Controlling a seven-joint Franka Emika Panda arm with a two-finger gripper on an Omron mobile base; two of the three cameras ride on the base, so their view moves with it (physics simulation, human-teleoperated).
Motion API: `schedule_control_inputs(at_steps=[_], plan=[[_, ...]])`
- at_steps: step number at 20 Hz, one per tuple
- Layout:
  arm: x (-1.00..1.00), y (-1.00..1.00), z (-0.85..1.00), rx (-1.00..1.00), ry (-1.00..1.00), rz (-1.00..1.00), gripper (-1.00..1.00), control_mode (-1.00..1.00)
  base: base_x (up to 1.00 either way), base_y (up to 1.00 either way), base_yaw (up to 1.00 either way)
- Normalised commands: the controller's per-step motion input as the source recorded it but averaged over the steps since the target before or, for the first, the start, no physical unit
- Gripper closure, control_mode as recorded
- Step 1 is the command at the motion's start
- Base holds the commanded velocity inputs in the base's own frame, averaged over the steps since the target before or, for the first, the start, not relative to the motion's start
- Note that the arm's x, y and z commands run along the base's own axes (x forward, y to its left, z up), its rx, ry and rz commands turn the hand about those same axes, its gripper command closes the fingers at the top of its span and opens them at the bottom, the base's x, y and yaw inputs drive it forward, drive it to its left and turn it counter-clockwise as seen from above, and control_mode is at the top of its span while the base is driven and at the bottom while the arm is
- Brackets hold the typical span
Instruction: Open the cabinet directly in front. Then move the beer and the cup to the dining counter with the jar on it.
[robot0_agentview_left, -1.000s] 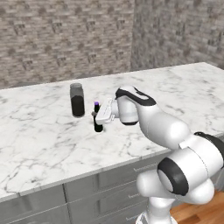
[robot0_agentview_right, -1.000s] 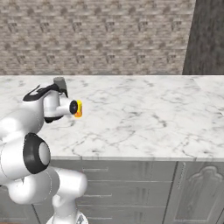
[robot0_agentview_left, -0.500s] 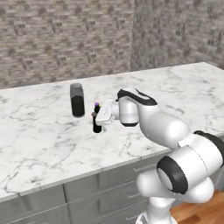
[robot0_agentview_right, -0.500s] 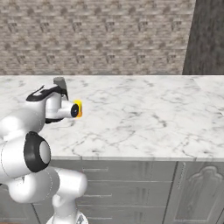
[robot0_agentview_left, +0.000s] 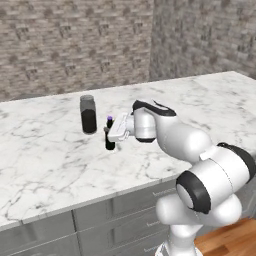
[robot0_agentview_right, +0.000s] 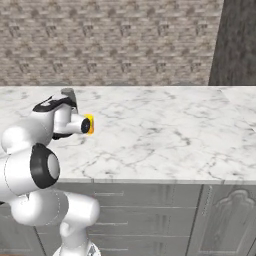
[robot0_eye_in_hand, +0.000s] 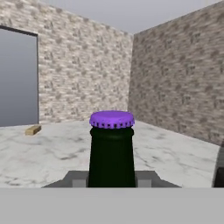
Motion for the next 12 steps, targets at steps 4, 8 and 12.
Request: schedule_control_inputs(at_steps=[4,8,12], plan=[[0.27,0.00,-0.14,0.00,-0.08,0.00,1.00,-1.00,0.00,0.00,0.00],[0.08,0.00,-0.08,0.00,-0.06,0.00,1.00,-1.00,0.00,0.00,0.00],[0.00,0.00,-0.06,0.00,-0.02,0.00,1.00,-1.00,0.00,0.00,0.00]])
